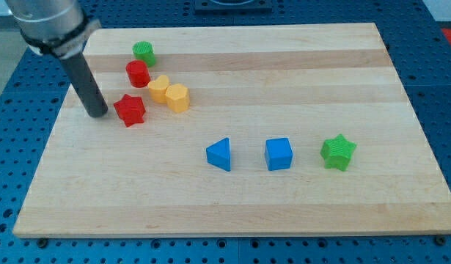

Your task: Push the green circle towards the left of the blue triangle

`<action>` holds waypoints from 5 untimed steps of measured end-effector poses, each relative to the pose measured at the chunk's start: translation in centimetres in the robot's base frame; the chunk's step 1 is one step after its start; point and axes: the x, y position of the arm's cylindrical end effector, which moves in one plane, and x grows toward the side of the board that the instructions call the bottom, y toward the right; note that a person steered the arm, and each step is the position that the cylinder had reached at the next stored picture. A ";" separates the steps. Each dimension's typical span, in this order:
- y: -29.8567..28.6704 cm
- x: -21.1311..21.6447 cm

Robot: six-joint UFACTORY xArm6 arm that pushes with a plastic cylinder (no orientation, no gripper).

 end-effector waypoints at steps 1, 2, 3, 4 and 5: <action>-2.0 -4.8; -2.2 -10.6; -1.3 -14.3; 0.1 -14.3; 3.3 -13.6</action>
